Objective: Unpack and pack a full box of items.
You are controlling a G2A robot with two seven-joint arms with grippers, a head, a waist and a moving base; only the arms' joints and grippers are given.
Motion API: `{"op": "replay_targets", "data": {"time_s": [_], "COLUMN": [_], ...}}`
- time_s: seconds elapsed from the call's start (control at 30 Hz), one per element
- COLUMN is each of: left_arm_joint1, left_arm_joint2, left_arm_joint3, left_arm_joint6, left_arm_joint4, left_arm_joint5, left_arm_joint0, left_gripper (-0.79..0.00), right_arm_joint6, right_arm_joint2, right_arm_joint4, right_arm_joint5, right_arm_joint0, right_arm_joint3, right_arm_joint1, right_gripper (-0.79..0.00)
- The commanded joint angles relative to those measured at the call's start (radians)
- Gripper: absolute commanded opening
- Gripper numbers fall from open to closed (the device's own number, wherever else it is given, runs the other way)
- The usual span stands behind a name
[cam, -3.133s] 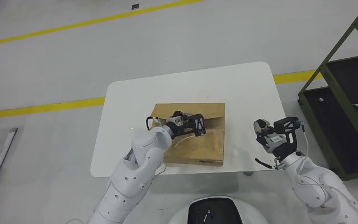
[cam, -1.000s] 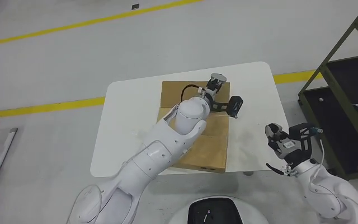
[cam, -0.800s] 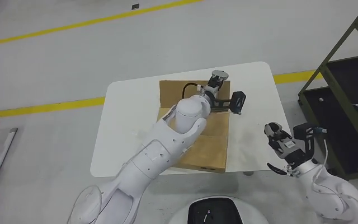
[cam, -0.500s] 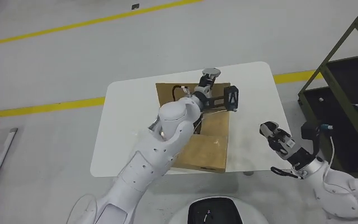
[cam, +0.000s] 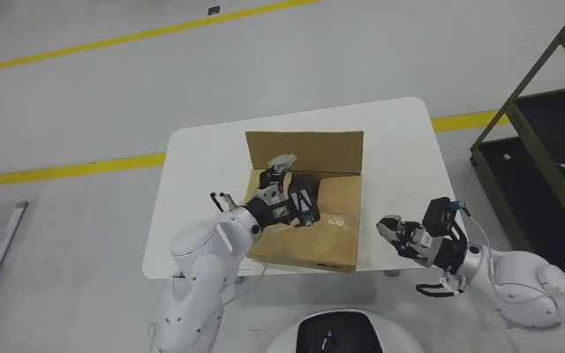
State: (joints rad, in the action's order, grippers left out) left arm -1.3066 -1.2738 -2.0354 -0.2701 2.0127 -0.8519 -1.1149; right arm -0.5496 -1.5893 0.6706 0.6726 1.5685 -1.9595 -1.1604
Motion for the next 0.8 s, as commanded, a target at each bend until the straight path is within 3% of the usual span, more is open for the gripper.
{"op": "replay_targets", "data": {"time_s": [0.0,0.23,0.33,0.47,0.53,0.57,0.63,0.7,0.77], "left_arm_joint1": [0.004,0.004,0.004,0.004,0.004,0.004,0.004,0.004,0.004], "left_arm_joint2": [-0.014,-0.014,-0.014,-0.014,-0.014,-0.014,-0.014,-0.014,-0.014], "left_arm_joint3": [-0.02,-0.02,-0.02,-0.02,-0.02,-0.02,-0.02,-0.02,-0.02], "left_arm_joint6": [0.007,0.007,0.007,0.007,0.007,0.007,0.007,0.007,0.007], "left_arm_joint4": [-0.005,-0.005,-0.005,-0.005,-0.005,-0.005,-0.005,-0.005,-0.005], "left_arm_joint5": [0.002,0.002,0.002,0.002,0.002,0.002,0.002,0.002,0.002], "left_arm_joint0": [-0.035,-0.035,-0.035,-0.035,-0.035,-0.035,-0.035,-0.035,-0.035], "left_gripper": [0.0,0.0,0.0,0.0,0.0,0.0,0.0,0.0,0.0], "right_arm_joint6": [0.001,0.017,0.061,0.032,-0.007,-0.026,-0.065,-0.103,-0.133], "right_arm_joint2": [0.0,0.002,0.006,0.028,0.054,0.069,0.098,0.119,0.141], "right_arm_joint4": [0.0,-0.015,-0.122,-0.248,-0.292,-0.311,-0.345,-0.352,-0.355], "right_arm_joint5": [0.0,-0.011,-0.029,-0.031,-0.034,-0.031,-0.04,-0.059,-0.065], "right_arm_joint0": [0.0,0.004,-0.006,-0.06,-0.103,-0.126,-0.168,-0.207,-0.236], "right_arm_joint3": [0.0,0.006,0.052,0.106,0.14,0.156,0.197,0.229,0.243], "right_arm_joint1": [0.0,-0.001,-0.002,0.0,0.001,0.002,0.002,0.003,0.004], "right_gripper": [0.0,0.0,0.0,-0.018,-0.351,-0.428,-0.453,-0.533,-0.517]}}
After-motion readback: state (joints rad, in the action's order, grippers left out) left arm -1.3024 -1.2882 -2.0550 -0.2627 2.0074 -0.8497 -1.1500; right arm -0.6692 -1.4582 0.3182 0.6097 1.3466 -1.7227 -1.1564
